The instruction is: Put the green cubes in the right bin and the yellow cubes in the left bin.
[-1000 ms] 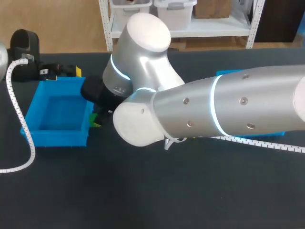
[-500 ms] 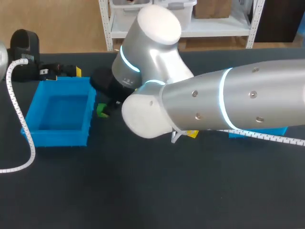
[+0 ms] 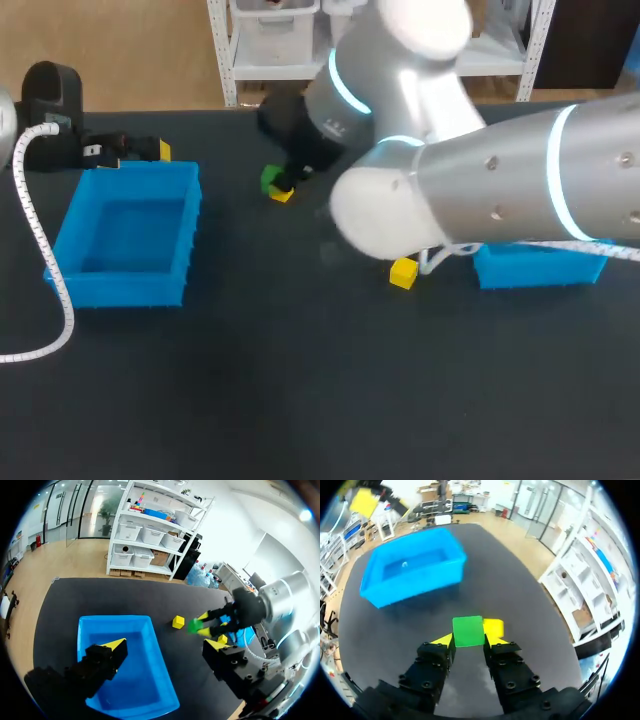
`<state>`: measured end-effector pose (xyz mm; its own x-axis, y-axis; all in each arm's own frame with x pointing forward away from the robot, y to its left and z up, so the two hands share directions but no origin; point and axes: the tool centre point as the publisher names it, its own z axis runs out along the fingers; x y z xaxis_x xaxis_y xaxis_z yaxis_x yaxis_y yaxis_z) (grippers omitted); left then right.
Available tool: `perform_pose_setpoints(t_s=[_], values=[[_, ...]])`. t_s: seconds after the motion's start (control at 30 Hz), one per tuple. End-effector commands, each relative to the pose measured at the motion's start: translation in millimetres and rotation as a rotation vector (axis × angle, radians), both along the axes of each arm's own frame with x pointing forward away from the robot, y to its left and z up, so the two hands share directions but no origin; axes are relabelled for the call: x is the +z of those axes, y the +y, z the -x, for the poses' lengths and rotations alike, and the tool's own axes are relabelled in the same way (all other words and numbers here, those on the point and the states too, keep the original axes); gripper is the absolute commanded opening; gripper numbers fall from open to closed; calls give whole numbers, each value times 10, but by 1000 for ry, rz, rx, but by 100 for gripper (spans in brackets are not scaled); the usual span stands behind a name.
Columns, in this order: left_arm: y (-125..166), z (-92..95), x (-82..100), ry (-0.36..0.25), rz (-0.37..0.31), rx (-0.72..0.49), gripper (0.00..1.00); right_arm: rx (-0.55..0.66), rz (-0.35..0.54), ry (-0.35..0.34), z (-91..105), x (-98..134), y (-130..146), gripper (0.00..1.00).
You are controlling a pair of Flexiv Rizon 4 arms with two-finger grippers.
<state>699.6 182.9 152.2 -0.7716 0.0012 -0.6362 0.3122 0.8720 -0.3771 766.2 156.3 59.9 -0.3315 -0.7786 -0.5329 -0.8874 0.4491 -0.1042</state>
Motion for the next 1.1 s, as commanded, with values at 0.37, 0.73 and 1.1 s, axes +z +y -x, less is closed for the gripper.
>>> perform_pose_setpoints(t_s=[0.37,0.73,1.1], values=[[17,4,-15,-6,8,-5,100,-296,-62,-81,51,780,-1376,0],[17,4,-15,-6,8,-5,100,-497,-39,-111,89,1006,-2237,0],[17,4,-15,-6,8,-5,100,-625,-22,-77,188,887,-2643,0]])
